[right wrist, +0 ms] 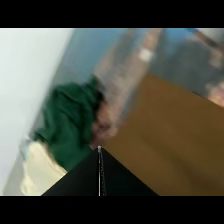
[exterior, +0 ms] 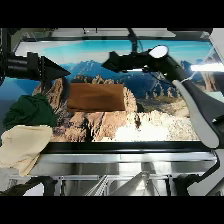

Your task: Fold the shirts.

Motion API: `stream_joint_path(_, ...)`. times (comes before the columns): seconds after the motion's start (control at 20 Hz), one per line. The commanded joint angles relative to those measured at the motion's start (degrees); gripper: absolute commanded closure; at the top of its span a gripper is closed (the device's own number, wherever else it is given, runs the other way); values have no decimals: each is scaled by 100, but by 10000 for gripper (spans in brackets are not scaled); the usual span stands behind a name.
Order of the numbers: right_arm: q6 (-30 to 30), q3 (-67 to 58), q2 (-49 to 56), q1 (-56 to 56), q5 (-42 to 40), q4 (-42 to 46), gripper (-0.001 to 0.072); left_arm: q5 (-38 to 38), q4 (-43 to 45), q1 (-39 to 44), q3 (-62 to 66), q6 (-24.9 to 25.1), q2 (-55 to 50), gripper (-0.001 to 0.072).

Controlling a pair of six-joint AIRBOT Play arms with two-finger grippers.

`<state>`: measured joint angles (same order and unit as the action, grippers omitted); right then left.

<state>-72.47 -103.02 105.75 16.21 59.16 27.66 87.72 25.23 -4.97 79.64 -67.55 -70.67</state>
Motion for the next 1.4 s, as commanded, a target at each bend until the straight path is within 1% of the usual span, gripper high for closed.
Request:
stream_joint_path(0.0, -776, 125, -98, -852, 1596, 1499, 688, 61, 9, -4, -11, 79, 2, 700)
stream_joint_path(0.05, -914, 192, -66, -949, 1613, 1749, 626, 42, 9, -4, -11, 131, 2, 700)
stream_joint_path(0.1, -1029, 212, 24, -1010, 1609, 1897, 293, 24, 9, -4, -13, 168, 2, 700)
stream_joint_path(0.15, -1029, 212, 144, -1032, 1591, 1908, 42, 17, 9, -4, -13, 175, 2, 700)
stream_joint_path(0.2, -1029, 212, 289, -1027, 1587, 1906, 25, 17, 11, -4, -13, 177, 2, 700)
stream_joint_path(0.3, -1029, 212, 599, -953, 1567, 1880, 25, 37, 11, -4, -13, 203, 2, 700)
stream_joint_path(0.45, -1027, 210, 1016, -743, 1416, 1598, 25, 72, 15, -4, -13, 219, 2, 700)
stream_joint_path(0.75, -1025, 210, 1379, -251, 654, 1419, 25, 81, 17, -4, -13, 297, 2, 700)
stream_joint_path(0.9, -984, 210, 1513, -9, 348, 1034, 25, 81, 17, -4, -13, 310, 2, 701)
stream_joint_path(1.05, -981, 210, 1602, 203, 61, 697, 26, 85, 17, -4, -13, 310, 2, 700)
stream_joint_path(1.1, -986, 210, 1604, 254, 4, 656, 56, 87, 17, -4, -13, 310, 2, 700)
stream_joint_path(1.15, -986, 208, 1602, 286, 0, 603, 427, 101, 17, -4, -13, 310, 2, 700)
stream_joint_path(1.2, -986, 210, 1602, 293, 7, 442, 670, 129, 15, -4, -13, 310, 2, 700)
stream_joint_path(1.25, -986, 205, 1598, 289, 24, 306, 689, 151, 17, -4, -13, 310, 2, 700)
stream_joint_path(1.35, -986, 197, 1523, 280, 22, 251, 690, 214, 17, -4, -13, 310, 2, 700)
